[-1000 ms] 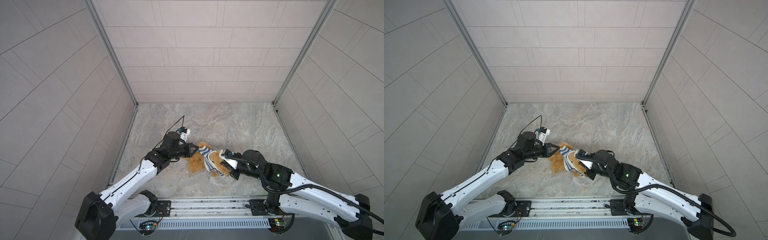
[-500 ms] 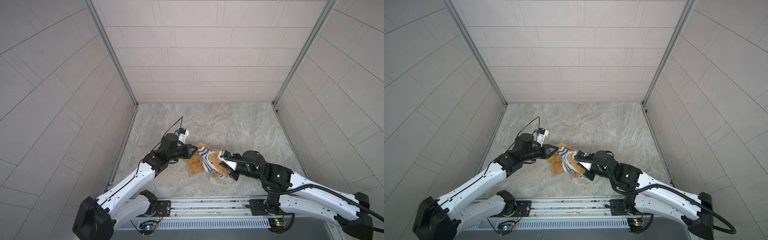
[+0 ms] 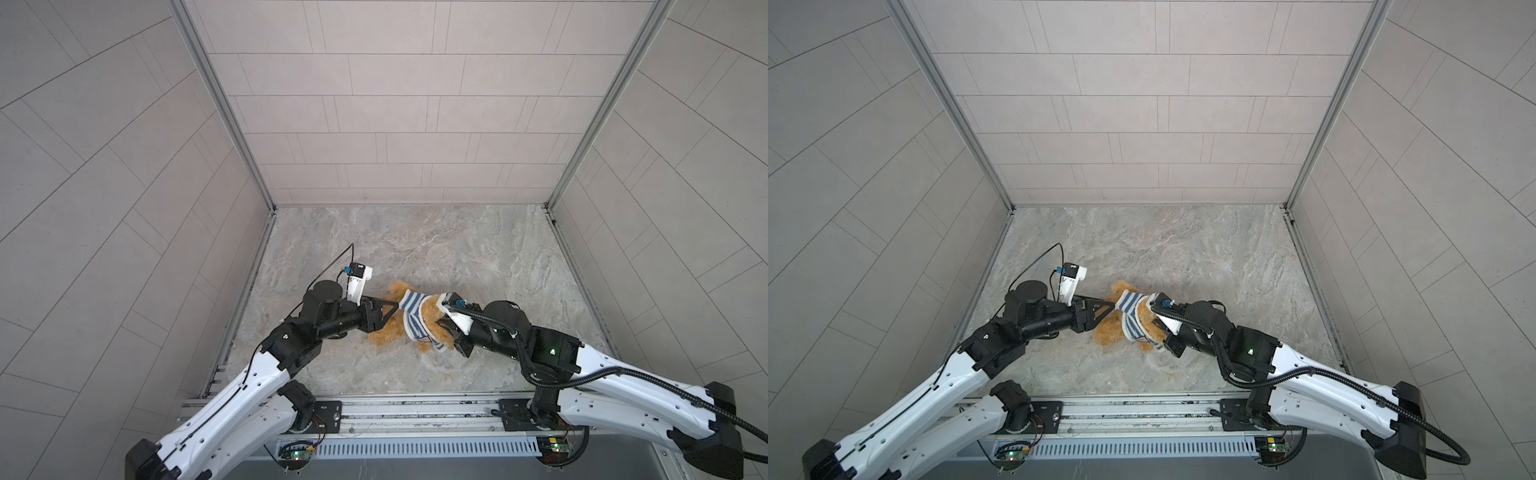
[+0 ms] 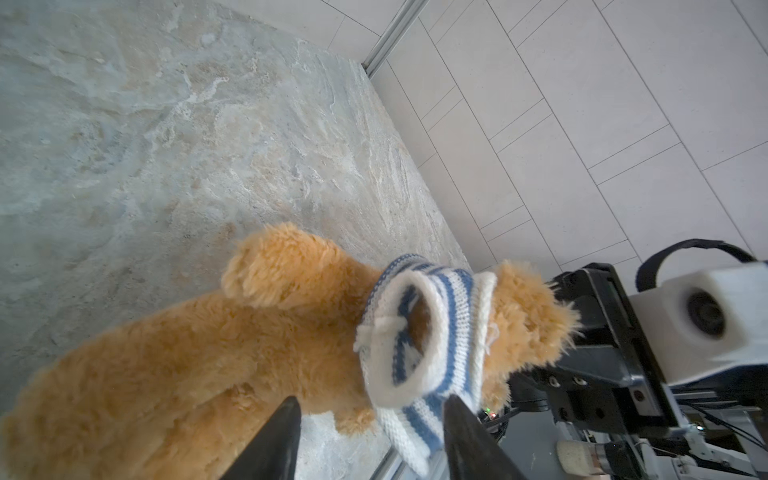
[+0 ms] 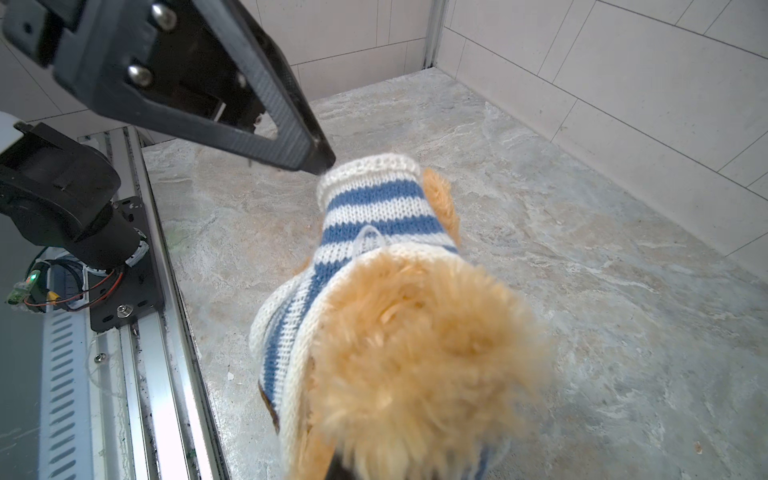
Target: Dress the teddy bear
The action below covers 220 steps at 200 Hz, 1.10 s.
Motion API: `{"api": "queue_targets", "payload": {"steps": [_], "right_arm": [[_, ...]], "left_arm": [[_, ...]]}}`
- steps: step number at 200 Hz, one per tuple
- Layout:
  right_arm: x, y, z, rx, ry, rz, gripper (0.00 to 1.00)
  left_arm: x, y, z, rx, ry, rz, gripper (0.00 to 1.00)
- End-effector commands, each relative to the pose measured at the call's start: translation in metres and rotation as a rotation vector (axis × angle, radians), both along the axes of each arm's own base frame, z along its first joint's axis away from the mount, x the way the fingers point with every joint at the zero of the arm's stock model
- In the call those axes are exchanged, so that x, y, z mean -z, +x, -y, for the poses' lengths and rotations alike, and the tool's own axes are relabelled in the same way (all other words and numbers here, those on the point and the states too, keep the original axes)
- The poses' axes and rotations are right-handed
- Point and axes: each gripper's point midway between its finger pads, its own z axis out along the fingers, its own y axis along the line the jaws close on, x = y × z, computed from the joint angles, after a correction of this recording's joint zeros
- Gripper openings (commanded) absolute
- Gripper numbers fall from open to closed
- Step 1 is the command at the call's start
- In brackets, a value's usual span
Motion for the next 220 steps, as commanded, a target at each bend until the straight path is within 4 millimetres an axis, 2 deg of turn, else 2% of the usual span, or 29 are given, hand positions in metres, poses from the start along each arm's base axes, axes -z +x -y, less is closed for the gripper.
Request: {"api": "queue_targets", "payload": {"steps": [1, 18, 62, 112, 143, 165, 220], "right_arm": [[-0.021, 0.005, -0.002, 0.027, 0.086, 0.044, 0.0], [-0.023, 0.005, -0.002, 0.029, 0.103, 0.05, 0.0], [-0.025, 0.005, -0.002, 0.029, 0.111, 0.056, 0.0], [-0.025, 0.005, 0.001, 0.036, 0.101, 0.058, 0.0], [-0.024, 0.006, 0.001, 0.038, 0.097, 0.061, 0.0], [-0.023, 0.006, 0.001, 0.04, 0.091, 0.059, 0.0], [-0.028, 0.0, 0.006, 0.017, 0.094, 0.076, 0.0]], "left_arm": [[0.017, -0.016, 0.01, 0.044, -0.016, -0.053, 0.61], [0.019, -0.019, 0.017, 0.053, -0.035, -0.065, 0.6], [0.021, -0.019, 0.037, 0.091, -0.061, -0.08, 0.52], [0.023, -0.019, 0.045, 0.103, -0.055, -0.081, 0.24], [0.024, -0.019, 0.043, 0.097, -0.051, -0.079, 0.08], [0.029, -0.018, 0.039, 0.082, -0.026, -0.082, 0.0], [0.059, -0.002, 0.011, -0.042, 0.096, -0.14, 0.0]]}}
